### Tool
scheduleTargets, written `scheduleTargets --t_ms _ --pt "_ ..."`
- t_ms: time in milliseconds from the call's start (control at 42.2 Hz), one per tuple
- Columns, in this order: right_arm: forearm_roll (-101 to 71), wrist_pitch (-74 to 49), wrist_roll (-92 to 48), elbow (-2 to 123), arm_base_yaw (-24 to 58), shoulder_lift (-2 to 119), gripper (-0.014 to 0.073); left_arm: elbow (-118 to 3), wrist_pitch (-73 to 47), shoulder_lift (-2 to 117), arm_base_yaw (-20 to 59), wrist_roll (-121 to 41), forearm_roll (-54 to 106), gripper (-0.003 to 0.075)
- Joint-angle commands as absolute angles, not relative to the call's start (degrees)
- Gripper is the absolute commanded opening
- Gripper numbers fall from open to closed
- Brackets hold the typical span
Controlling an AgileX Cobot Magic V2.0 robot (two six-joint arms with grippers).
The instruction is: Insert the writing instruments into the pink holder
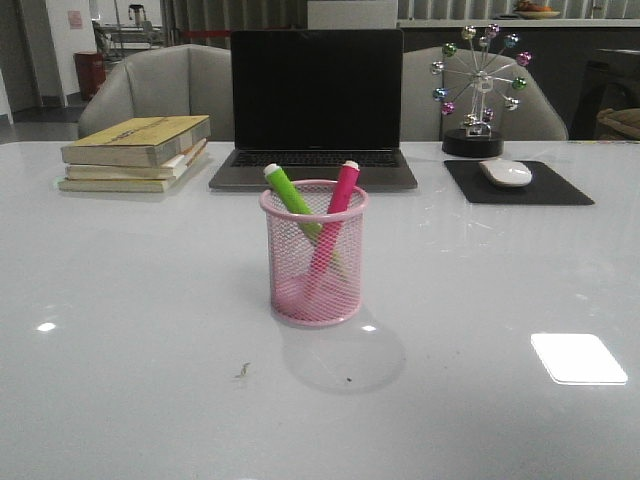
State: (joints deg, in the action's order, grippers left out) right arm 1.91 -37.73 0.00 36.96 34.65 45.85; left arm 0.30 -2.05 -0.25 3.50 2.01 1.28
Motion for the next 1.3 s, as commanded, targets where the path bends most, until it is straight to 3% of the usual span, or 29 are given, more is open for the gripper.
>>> scheduleTargets --t_ms 0,854,996,1281 --pt "2.43 -34.38 -0.39 38.50 34.70 45.48 0.0057 0.48 3.84 -1.49 4.07 2.09 1.52 0.0091" --pt "2.20 -34.38 -0.39 38.08 34.70 43.23 0.0057 0.48 3.42 -1.37 4.07 2.09 1.52 0.0091" --pt "1.86 -32.57 -0.39 35.69 27.19 38.15 0.0057 0.48 3.42 -1.37 4.07 2.09 1.52 0.0091" --pt "-1.82 -16.94 -0.39 18.86 6.88 17.41 0.0057 0.48 3.42 -1.37 4.07 2.09 1.52 0.0091"
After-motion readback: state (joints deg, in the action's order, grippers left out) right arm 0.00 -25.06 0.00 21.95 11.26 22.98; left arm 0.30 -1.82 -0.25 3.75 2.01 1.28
